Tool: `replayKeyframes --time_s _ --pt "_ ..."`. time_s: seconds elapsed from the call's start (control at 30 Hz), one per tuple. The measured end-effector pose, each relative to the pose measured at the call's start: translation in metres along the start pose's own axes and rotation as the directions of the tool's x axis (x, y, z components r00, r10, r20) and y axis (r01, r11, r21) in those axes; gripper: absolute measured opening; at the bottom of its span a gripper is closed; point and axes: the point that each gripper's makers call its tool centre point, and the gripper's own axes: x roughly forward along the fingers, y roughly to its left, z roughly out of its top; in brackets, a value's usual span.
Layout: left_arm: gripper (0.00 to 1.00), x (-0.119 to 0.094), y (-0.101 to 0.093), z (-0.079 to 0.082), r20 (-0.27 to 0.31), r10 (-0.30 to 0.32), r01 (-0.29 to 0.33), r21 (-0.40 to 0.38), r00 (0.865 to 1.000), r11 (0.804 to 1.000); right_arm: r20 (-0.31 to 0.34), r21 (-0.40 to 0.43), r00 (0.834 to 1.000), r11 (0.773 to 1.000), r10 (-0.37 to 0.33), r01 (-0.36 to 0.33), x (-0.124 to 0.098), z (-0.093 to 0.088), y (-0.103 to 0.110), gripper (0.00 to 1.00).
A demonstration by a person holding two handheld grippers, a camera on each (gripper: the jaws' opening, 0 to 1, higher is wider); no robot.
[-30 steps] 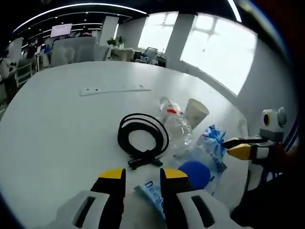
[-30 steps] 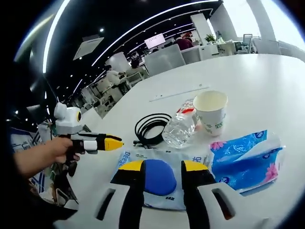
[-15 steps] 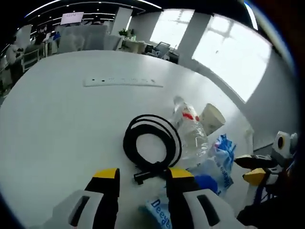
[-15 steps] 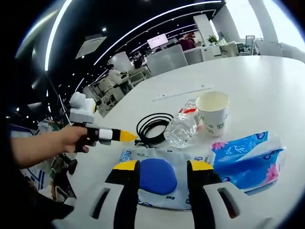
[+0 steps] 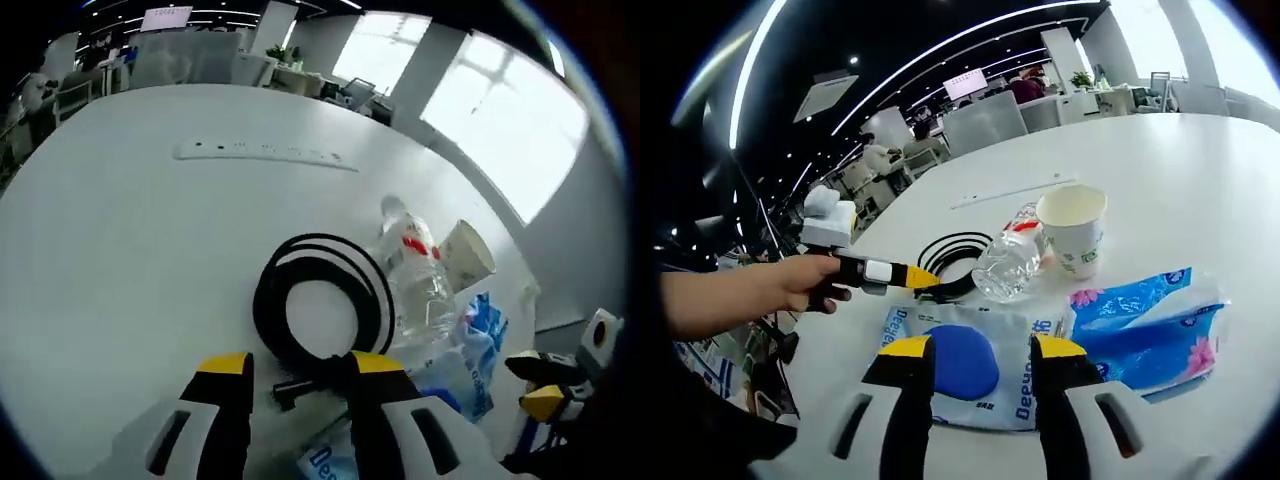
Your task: Arrange the tabletop items into an orderly group along one side of the table until the central work area is clear of visible clutter.
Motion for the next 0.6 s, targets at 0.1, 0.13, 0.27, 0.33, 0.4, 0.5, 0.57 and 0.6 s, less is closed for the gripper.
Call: replayKeyframes --time_s 0.1,0.13,0.27,0.33,0.4,0.5,0.57,0.6 --pt "0.31 0.0023 0.0005 0.0026 0.001 0.005 -0.005 -0.005 1.0 1.0 -0.006 -0.001 1.0 1.0 0.001 -0.001 -0.0005 -0.002 0.0001 0.34" --pt "0.29 0.0029 0.0003 0.0034 0.001 0.006 -0.006 -0.007 1.0 1.0 -0.007 -0.002 1.0 1.0 0.0 0.0 -0.0006 -0.0026 -0.0001 0.34" --pt "0.21 0.0053 0.0045 0.0025 -0.012 0.025 -0.026 -0.033 1.0 0.999 -0.011 0.002 1.0 1.0 -0.002 0.002 -0.0007 -0.0042 -0.0012 0.33" --pt "0.19 0.0057 0.0072 0.0034 -0.009 0.042 -0.042 -0.046 0.999 0.998 -0.012 0.0 1.0 1.0 -0.004 0.004 -0.0007 -0.0046 -0.0019 0.33" --pt "0.17 0.0064 0.0085 0.0033 -0.012 0.051 -0.051 -0.06 0.999 0.997 -0.015 0.002 1.0 1.0 -0.004 0.004 -0.0006 -0.0057 -0.0028 0.33" --pt "0.14 0.007 0.0095 0.003 -0.014 0.058 -0.059 -0.082 0.998 0.995 -0.02 -0.001 1.0 1.0 -0.005 0.005 -0.0005 -0.0073 -0.0034 0.32" --pt "0.13 0.0072 0.0093 0.0028 -0.014 0.062 -0.063 -0.091 0.998 0.994 -0.022 -0.002 1.0 1.0 -0.005 0.005 -0.0002 -0.0081 -0.0039 0.32" --pt "0.12 0.0072 0.0095 0.0029 -0.013 0.064 -0.065 -0.092 0.998 0.994 -0.023 -0.002 1.0 1.0 -0.005 0.005 -0.0001 -0.0084 -0.0044 0.32"
